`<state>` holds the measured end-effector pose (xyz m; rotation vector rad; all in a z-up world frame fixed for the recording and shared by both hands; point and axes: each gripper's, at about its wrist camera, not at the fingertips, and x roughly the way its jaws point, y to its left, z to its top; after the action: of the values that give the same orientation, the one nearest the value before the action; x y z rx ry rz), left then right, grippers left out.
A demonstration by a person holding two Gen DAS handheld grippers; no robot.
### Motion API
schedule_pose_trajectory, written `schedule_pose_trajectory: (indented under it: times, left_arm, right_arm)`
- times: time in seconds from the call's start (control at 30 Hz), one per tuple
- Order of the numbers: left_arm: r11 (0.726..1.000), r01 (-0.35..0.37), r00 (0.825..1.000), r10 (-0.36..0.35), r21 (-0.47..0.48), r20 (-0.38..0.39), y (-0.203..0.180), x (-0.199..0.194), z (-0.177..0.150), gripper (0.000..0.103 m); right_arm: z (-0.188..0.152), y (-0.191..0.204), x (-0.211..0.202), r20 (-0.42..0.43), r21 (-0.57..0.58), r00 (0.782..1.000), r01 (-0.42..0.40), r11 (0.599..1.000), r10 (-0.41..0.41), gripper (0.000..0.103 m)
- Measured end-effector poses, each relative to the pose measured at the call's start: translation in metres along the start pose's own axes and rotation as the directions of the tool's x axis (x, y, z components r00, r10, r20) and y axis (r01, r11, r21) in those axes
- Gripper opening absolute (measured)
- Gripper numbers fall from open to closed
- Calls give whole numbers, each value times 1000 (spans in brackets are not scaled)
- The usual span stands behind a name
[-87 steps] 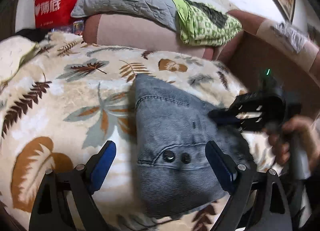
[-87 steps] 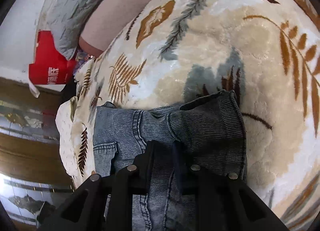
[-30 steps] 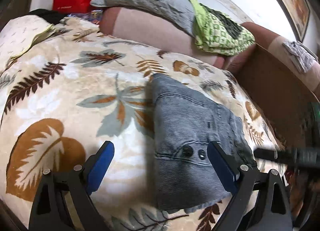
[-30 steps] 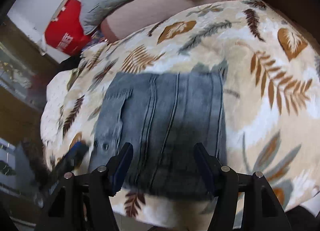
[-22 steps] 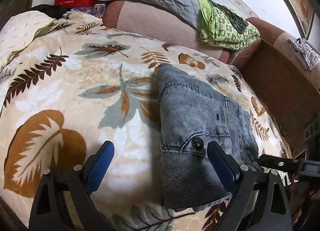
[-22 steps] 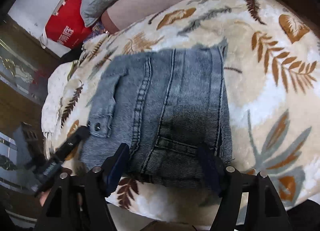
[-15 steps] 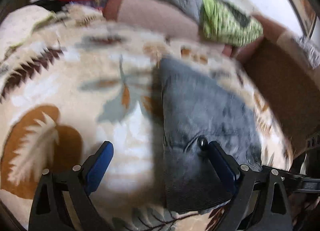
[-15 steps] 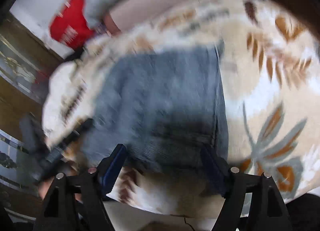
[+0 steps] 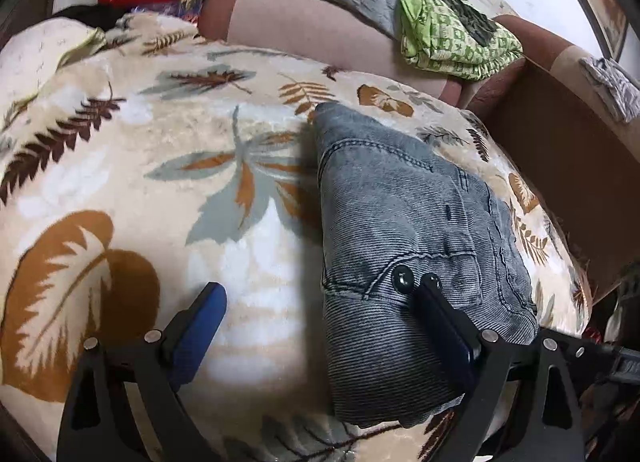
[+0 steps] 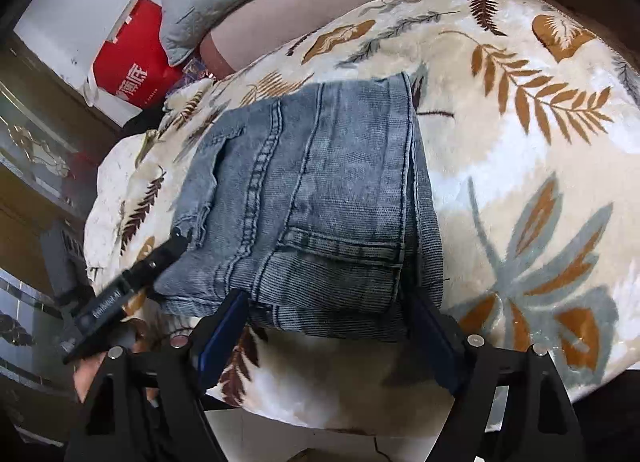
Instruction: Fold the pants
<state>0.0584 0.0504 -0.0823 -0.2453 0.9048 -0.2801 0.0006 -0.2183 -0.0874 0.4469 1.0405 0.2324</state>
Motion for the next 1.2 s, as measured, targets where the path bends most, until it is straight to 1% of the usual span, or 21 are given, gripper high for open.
schedule_pose_trajectory:
  times: [0.1,0.17,0.27,0.3,0.37,0.43,0.5,0.53,0.57,0.6,0.7,0.73,0.8,0.87,0.9,0.93,1.0,1.03,1.1,1.13,1.2]
  left_arm:
    - [1000,2,1000,-2,-13,14,1,-3,0,95]
    - [1000,-7,1000,7,-8,29,1,-4,1,95]
    - [1000,-3,1000,3,-16,6,1,1,0,95]
    - [1000,-2,1000,2,-16,5,1,2,0,95]
    - [1000,-4,1000,4,-7,8,1,1,0,95]
    - [1000,-3,1000,3,-9,6,0,1,0,95]
    - [1000,1,1000,-1,-10,2,0,2,0,95]
    - [1000,3,1000,-3,-8,-3,0,2,0,95]
    - [1000,1,1000,-1,-3,-3,-1,2,-1,95]
    - [1000,-2,1000,2,0,2,-1,2,-1,95]
    - [1000,-3,1000,3,0,2,0,2,-1,95]
    - [1000,-2,1000,2,-2,1,0,3,-1,95]
    - [1000,-4,1000,4,1,3,0,3,-1,95]
    - [1000,-7,1000,7,10,1,-1,2,-1,95]
    - [1000,-12,1000,12,14,3,-2,2,-1,95]
    - [1000,-21,1000,21,20,6,-3,0,0,95]
    - [999,-37,999,36,24,13,-5,-5,3,95]
    - [999,-48,999,48,21,17,-6,-9,5,95]
    - [998,-66,998,66,18,19,-8,-15,9,95]
    - [996,-82,996,82,17,19,-8,-18,11,95]
    - [993,-116,993,116,18,10,-8,-22,10,95]
  right_arm:
    - [3,-3,-11,33,27,999,-8,1000,7,83]
    - [7,-5,-23,73,36,997,-15,999,13,83]
    - [15,0,-39,131,31,991,-19,999,15,83]
    - [18,4,-40,143,17,990,-10,1000,7,83]
    - [23,15,-39,162,-17,986,49,999,-46,83]
    - [24,20,-30,153,-49,986,81,995,-73,83]
    - [18,23,-9,115,-102,985,141,985,-129,83]
    - [11,21,15,37,-153,981,196,969,-193,84]
    - [6,20,24,14,-172,979,205,964,-206,87]
    - [3,21,22,50,-176,978,209,962,-203,87]
    - [7,26,10,71,-160,974,226,961,-217,87]
    - [8,29,0,109,-160,970,232,959,-216,87]
    - [7,34,-5,140,-194,967,237,952,-212,89]
    - [2,33,10,79,-239,968,251,938,-239,90]
    - [0,29,17,49,-237,972,236,942,-231,90]
    - [-1,22,14,65,-194,978,205,959,-196,90]
    - [0,18,6,90,-160,983,176,971,-163,90]
    - [2,17,-3,134,-150,978,177,973,-157,90]
    - [4,14,-15,190,-140,969,183,973,-155,90]
    - [4,10,-21,221,-119,965,169,978,-140,90]
    - [8,2,-25,238,-79,963,148,986,-126,90]
